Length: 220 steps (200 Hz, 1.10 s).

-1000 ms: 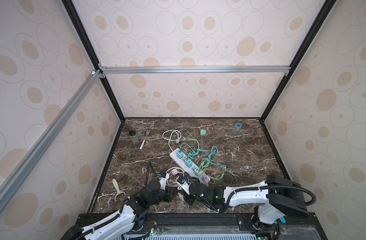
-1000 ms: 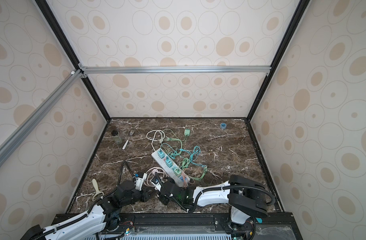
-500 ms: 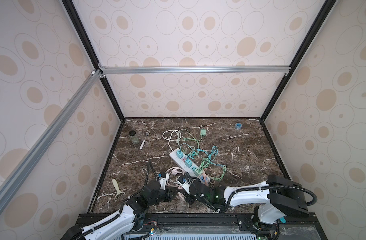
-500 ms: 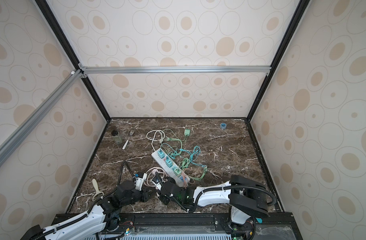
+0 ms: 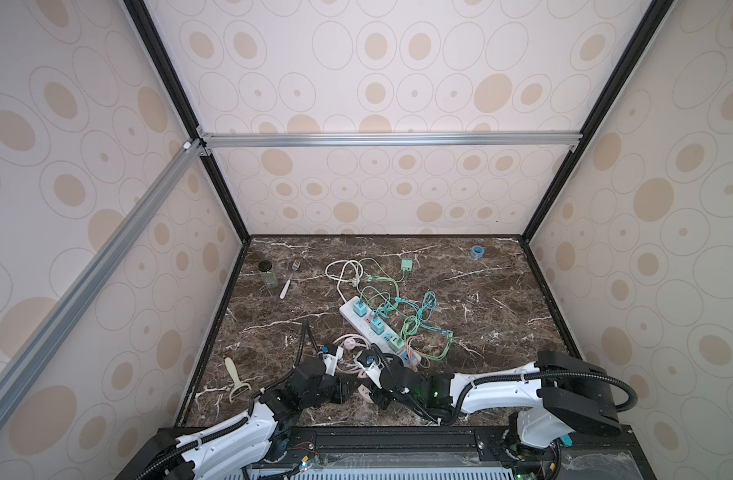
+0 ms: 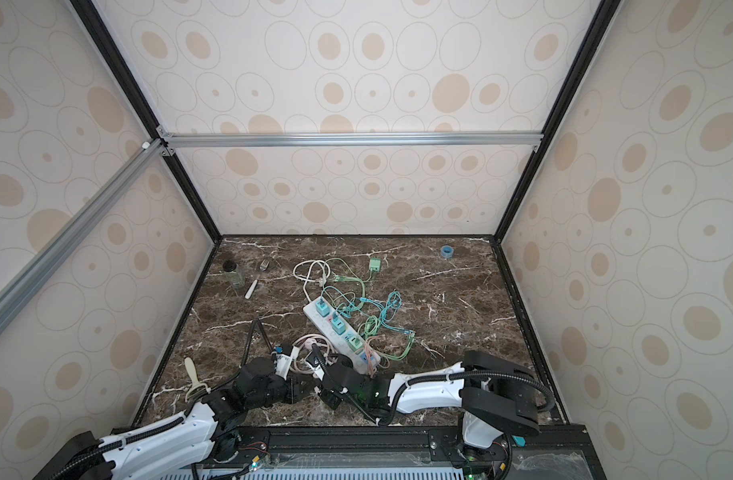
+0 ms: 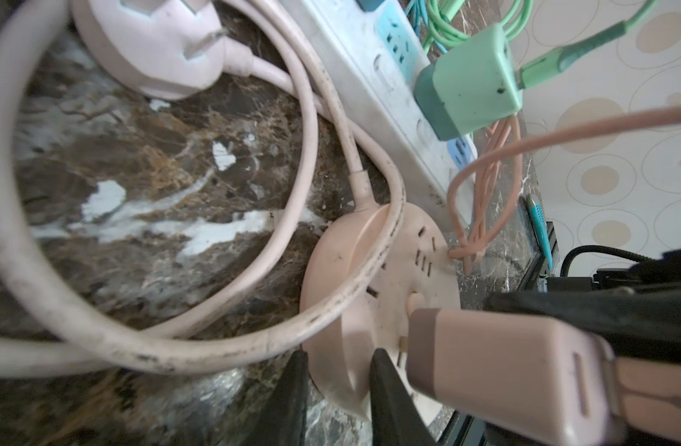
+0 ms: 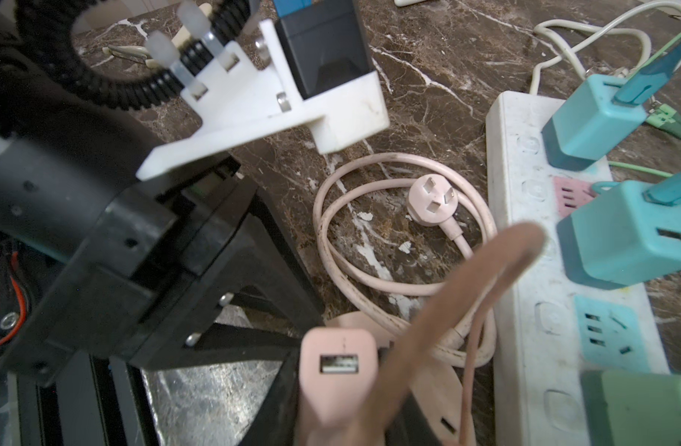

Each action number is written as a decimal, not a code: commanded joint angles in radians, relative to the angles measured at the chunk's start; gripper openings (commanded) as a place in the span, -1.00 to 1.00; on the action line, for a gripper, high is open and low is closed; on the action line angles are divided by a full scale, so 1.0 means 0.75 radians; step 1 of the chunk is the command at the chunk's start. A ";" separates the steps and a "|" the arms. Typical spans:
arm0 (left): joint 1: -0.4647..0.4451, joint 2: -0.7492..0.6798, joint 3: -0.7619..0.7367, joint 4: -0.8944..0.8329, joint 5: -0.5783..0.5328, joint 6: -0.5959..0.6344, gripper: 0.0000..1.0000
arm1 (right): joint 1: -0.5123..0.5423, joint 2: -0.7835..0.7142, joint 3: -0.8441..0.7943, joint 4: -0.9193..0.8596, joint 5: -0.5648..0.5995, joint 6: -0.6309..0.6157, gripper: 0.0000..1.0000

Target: Insert the plug

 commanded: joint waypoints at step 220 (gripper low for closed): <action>0.009 -0.007 0.020 -0.022 -0.021 0.011 -0.45 | 0.006 0.047 0.081 -0.174 -0.026 0.040 -1.00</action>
